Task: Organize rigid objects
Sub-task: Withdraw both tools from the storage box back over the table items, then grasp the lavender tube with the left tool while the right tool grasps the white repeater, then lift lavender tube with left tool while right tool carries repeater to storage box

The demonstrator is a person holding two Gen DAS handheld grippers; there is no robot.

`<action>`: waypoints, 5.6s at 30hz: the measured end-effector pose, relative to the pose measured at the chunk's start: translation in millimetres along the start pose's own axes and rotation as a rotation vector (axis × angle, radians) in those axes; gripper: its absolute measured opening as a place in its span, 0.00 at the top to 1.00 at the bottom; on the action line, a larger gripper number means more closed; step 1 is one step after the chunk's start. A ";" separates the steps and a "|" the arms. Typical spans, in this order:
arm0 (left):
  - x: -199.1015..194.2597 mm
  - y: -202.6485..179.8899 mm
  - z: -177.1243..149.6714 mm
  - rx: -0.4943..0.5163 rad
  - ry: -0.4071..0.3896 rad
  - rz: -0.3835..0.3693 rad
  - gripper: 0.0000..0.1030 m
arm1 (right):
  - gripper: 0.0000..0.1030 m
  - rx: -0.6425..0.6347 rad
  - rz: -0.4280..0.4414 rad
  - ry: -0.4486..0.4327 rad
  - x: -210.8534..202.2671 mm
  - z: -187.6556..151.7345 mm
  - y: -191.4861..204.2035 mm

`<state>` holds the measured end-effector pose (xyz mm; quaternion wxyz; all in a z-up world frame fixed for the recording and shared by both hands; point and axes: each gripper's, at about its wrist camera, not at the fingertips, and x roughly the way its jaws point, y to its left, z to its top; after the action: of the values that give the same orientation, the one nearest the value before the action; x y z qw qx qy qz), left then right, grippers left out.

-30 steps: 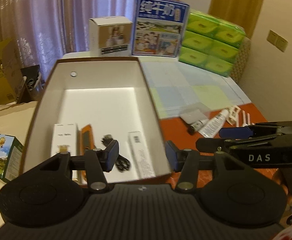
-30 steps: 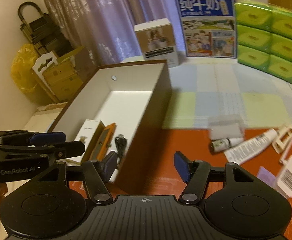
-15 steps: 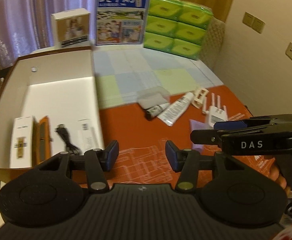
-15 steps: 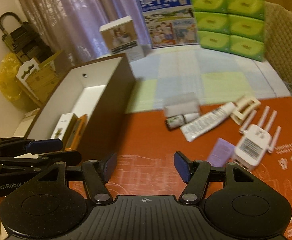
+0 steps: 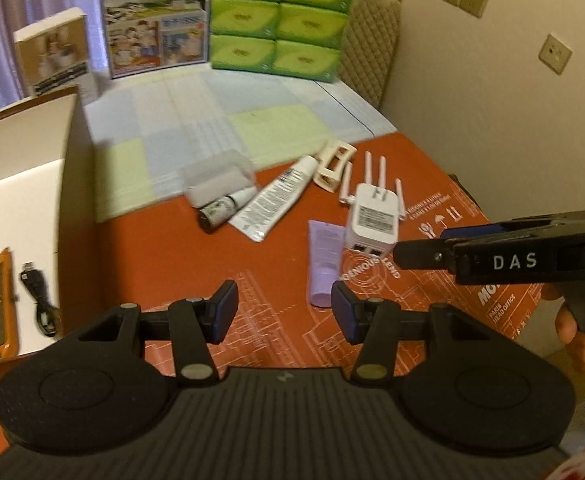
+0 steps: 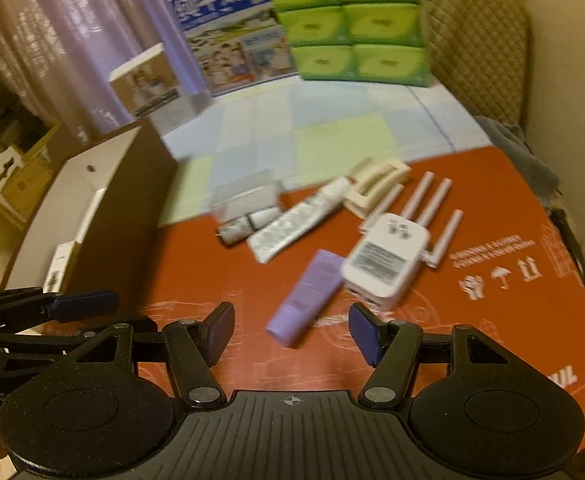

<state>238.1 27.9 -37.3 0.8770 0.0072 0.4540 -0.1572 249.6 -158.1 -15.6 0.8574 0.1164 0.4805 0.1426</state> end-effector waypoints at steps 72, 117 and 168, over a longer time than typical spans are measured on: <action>100.4 41.2 21.7 -0.056 0.052 0.135 0.72 | 0.41 0.153 -0.172 0.099 111.1 40.9 -60.2; 98.7 27.4 -4.6 -0.103 0.124 0.127 0.72 | 0.45 -0.001 -0.254 0.203 84.3 1.5 -104.3; -26.6 62.1 26.4 -0.199 -0.173 0.207 0.72 | 0.49 -0.168 0.104 0.016 32.9 37.6 20.7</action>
<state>262.3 90.0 -8.7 0.9208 -0.0466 0.3868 -0.0204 295.4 -129.4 -15.4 0.8518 0.0678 0.4669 0.2275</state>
